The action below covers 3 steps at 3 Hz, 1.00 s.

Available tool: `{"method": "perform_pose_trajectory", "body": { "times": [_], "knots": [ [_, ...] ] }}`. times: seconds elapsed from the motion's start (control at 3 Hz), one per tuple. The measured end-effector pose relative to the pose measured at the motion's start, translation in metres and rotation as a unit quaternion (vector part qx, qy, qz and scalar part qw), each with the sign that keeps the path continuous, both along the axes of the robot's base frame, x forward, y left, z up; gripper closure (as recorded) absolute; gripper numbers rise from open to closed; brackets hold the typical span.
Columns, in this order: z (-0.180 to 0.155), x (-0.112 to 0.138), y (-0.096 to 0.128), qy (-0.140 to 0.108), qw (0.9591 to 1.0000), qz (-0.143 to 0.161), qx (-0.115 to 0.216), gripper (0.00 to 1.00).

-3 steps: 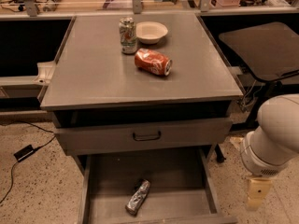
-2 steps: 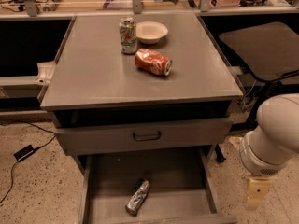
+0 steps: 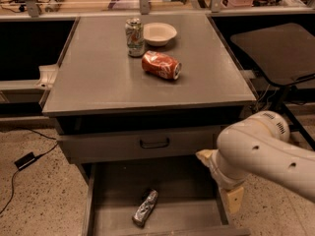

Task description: Pick redbull can from middle drawer and place on counter

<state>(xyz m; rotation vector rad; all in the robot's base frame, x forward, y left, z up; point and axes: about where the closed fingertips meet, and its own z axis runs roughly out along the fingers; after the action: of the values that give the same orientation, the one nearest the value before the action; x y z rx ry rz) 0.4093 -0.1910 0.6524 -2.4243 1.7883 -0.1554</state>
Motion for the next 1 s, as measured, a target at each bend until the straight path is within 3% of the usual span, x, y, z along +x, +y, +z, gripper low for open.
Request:
{"method": "perform_pose_trajectory", "body": {
  "times": [0.33, 0.67, 1.0],
  "knots": [
    [-0.024, -0.005, 0.039, -0.027, 0.9930, 0.113, 0.017, 0.00],
    [-0.023, -0.005, 0.045, -0.036, 0.9855, 0.165, 0.012, 0.00],
    [-0.031, -0.002, 0.053, -0.021, 0.9831, 0.181, 0.015, 0.00]
  ]
}}
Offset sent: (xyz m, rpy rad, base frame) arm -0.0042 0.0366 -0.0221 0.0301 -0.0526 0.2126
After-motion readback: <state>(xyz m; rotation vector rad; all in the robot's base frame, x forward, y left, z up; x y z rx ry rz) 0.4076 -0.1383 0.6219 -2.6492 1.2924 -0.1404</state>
